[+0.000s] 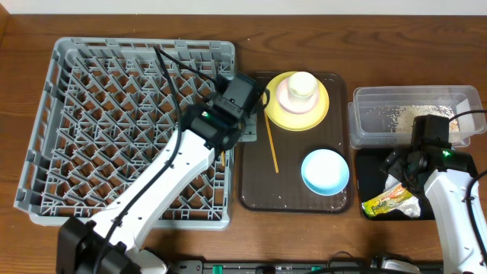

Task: Sort waste into correct bins and load items into the dishwasher rack
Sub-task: 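Return the left gripper to the tray and grasp the second chopstick, then carry the second chopstick with the left gripper into the rack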

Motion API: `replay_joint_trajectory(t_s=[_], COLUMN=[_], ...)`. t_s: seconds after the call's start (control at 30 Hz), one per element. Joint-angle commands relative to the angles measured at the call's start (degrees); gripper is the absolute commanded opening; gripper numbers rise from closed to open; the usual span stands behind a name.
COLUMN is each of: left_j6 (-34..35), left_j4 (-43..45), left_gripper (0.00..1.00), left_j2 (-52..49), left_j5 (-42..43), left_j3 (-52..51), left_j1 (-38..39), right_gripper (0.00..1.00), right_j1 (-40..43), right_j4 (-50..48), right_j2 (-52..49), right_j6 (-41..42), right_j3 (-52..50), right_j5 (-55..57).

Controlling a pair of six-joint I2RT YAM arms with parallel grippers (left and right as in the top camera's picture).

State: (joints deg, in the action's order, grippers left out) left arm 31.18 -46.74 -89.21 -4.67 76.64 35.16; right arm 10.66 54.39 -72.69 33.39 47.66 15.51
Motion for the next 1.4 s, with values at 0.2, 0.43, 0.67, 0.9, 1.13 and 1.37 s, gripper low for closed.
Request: replay_joint_trajectory(t_s=[0.2, 0.43, 0.67, 0.9, 1.13, 1.37], left_j6=[5.18, 7.28, 7.28, 7.28, 7.04, 7.06], left_j4=[6.80, 11.80, 15.17, 16.87, 16.81, 14.25], left_gripper=[0.33, 0.31, 0.31, 0.31, 0.22, 0.07], left_j2=[-8.04, -16.59, -24.02, -29.55, -29.94, -28.98], left_j5=[4.00, 4.00, 3.58, 2.51, 2.51, 1.05], left_j3=[0.20, 0.20, 0.20, 0.20, 0.20, 0.20], left_j1=[7.41, 9.33, 9.29, 9.29, 9.29, 9.29], right_gripper=[0.99, 0.99, 0.99, 0.99, 0.99, 0.99], right_j1=[0.42, 0.42, 0.42, 0.42, 0.42, 0.42], right_j4=[0.04, 0.04, 0.04, 0.04, 0.04, 0.04], right_j2=[0.46, 0.46, 0.46, 0.46, 0.46, 0.46], right_j6=[-0.22, -0.22, -0.22, -0.22, -0.22, -0.22], right_j3=[0.98, 0.98, 0.98, 0.98, 0.98, 0.98], right_j5=[1.40, 1.40, 1.40, 1.40, 1.40, 1.40])
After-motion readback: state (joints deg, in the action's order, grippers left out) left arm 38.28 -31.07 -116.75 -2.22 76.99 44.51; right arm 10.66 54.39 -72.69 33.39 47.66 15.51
